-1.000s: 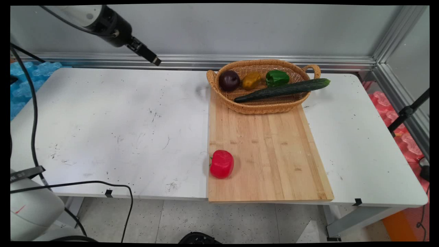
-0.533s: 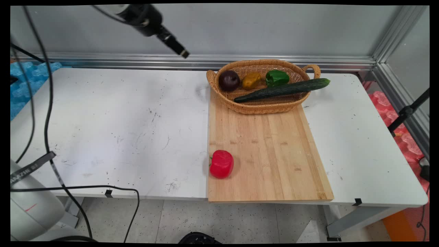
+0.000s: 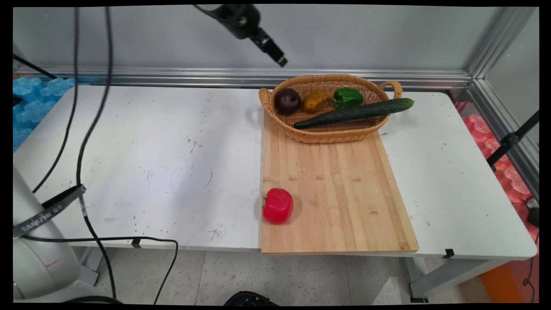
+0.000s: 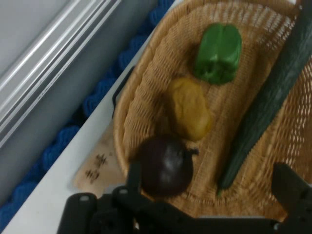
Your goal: Pick up the potato from the vegetable basket
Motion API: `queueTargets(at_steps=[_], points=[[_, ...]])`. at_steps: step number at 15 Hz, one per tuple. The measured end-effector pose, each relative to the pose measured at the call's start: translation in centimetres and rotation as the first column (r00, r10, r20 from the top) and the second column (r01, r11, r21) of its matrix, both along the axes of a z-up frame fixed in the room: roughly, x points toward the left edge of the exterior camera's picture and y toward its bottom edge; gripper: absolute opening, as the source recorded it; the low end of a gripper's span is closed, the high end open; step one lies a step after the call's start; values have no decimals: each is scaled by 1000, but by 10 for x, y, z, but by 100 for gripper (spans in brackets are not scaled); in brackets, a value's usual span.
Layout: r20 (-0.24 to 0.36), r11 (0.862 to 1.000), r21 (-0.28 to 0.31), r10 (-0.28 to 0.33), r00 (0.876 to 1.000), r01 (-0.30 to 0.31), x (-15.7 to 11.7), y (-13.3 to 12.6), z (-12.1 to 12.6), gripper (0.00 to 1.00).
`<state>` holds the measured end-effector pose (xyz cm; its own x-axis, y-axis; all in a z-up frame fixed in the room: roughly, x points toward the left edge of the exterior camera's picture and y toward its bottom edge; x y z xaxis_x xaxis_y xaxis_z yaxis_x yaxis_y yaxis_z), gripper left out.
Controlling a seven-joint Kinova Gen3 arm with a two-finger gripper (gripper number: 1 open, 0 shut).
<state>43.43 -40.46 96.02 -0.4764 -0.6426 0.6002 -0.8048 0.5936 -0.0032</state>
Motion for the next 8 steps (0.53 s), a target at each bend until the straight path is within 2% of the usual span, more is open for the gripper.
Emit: queueTargets(at_steps=[4,8], points=[[0,1000,13,6,1000,-6,-25,-25,-14,100],[15,999,38,16,1000,-16,-52,-53,-40,100]])
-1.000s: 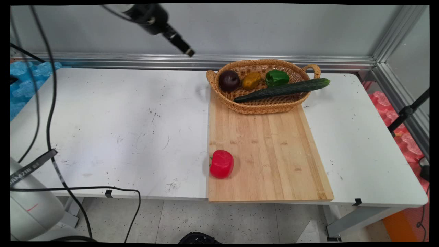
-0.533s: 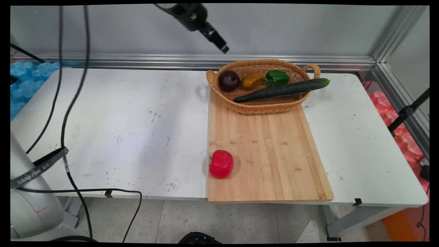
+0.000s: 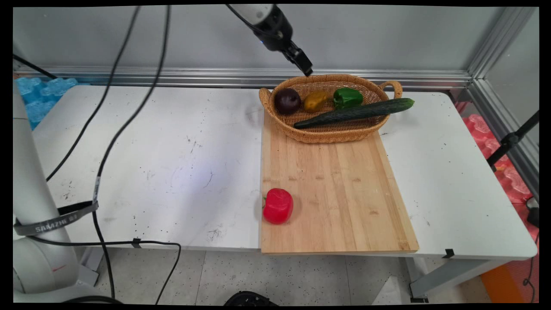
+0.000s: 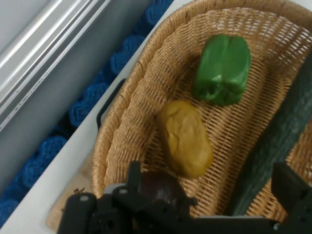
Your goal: Pick up the potato from the vegetable basket
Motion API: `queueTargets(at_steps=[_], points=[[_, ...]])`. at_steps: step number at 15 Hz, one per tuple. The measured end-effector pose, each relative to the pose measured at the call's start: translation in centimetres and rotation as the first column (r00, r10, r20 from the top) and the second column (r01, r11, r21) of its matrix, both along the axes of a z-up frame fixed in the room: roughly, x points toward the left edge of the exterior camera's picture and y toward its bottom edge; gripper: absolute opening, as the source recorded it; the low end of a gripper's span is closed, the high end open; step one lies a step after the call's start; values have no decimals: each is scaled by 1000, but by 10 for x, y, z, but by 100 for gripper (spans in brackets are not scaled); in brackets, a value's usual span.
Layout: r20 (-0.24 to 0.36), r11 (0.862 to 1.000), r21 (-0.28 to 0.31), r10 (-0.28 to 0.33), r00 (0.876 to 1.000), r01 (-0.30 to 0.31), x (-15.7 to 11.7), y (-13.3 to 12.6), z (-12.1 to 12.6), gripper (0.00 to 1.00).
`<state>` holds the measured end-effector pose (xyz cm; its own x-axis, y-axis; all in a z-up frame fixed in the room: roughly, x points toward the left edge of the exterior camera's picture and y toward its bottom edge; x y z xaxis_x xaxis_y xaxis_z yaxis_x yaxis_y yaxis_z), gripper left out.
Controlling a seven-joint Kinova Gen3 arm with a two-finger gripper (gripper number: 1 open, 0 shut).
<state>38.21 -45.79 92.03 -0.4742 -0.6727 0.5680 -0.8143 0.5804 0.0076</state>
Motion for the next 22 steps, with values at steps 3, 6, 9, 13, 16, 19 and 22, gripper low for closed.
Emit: queueTargets(at_steps=[3,6,9,13,16,19,22], points=[[20,1000,23,9,1000,-9,-16,-19,-24,100],[40,999,49,13,999,-15,-30,-37,-47,100],[56,997,80,18,998,-22,-41,-50,-70,100],[70,994,110,20,997,-27,-53,-64,-96,100],[76,992,125,22,997,-31,-59,-71,-109,100],[82,991,127,22,996,-32,-63,-78,-116,100],[84,992,124,17,996,-27,-66,-82,-119,0]])
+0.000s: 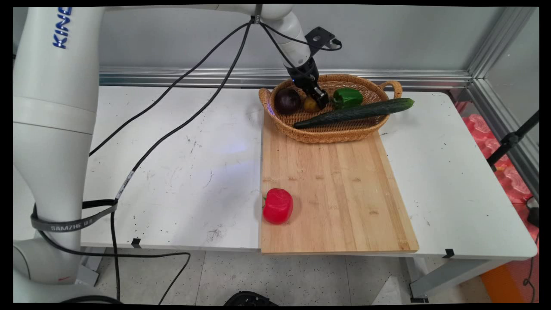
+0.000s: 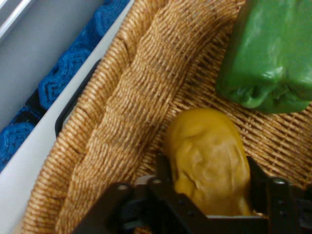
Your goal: Place the picked object on the cutting board
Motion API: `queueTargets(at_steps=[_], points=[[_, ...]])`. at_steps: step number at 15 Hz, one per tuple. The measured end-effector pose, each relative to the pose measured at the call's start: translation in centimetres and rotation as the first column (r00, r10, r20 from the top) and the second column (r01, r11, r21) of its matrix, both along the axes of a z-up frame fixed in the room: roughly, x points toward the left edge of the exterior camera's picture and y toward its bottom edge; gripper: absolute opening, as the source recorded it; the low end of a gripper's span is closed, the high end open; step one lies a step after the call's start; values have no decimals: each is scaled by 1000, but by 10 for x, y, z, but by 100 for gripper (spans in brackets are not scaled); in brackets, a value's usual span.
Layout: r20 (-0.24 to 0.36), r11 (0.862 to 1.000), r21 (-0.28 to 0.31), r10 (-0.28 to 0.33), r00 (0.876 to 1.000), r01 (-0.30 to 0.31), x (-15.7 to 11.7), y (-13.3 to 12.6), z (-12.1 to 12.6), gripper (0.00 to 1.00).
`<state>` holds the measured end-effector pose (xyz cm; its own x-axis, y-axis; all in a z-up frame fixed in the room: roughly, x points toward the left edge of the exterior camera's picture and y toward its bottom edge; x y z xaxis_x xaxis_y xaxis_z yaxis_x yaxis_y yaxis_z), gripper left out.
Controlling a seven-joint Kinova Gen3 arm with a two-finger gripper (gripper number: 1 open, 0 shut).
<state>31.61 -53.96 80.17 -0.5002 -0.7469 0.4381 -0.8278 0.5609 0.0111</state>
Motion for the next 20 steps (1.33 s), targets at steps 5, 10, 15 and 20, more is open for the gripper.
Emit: queueTargets(at_steps=[5,10,15,20], points=[[-4,1000,-10,-9,1000,9,1,-1,7,0],[-14,999,-36,-16,1000,16,5,7,31,0],[-15,994,-89,-73,997,71,9,27,80,0],[7,963,-146,-226,974,224,11,59,129,0]])
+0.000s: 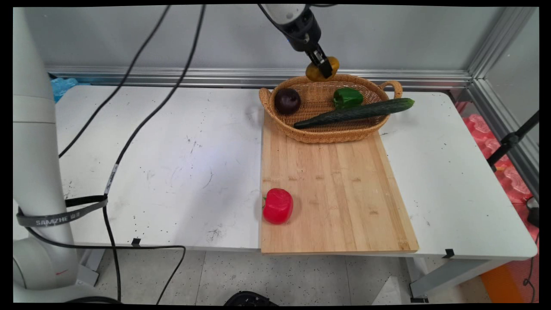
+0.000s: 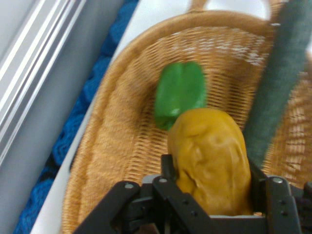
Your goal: Place the picked object on the cutting board
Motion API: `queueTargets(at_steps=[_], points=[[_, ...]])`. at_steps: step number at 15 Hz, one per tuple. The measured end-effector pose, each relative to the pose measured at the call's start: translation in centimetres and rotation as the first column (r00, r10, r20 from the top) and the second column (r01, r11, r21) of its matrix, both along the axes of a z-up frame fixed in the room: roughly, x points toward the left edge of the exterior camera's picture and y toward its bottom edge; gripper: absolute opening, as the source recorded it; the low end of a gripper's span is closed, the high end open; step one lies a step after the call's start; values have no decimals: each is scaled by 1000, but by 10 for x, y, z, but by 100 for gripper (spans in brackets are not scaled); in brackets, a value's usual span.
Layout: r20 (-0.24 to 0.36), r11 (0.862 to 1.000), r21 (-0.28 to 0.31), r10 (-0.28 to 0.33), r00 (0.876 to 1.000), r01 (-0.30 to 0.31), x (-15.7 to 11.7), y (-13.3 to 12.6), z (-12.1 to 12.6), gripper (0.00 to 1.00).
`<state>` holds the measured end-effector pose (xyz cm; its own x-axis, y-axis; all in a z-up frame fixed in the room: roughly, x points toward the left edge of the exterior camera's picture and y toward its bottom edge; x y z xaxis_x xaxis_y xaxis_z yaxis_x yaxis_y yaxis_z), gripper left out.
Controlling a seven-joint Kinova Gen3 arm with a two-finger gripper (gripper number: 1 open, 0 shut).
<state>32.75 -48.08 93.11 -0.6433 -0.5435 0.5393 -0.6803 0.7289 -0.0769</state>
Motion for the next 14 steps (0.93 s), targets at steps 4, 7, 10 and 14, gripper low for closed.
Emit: queueTargets(at_steps=[4,7,10,14], points=[[4,987,-17,-161,987,161,-3,34,24,0],[9,959,-19,-282,959,282,-9,59,33,0],[12,916,-17,-400,916,401,-19,83,34,0],[15,854,-11,-519,855,519,-38,107,26,0]])
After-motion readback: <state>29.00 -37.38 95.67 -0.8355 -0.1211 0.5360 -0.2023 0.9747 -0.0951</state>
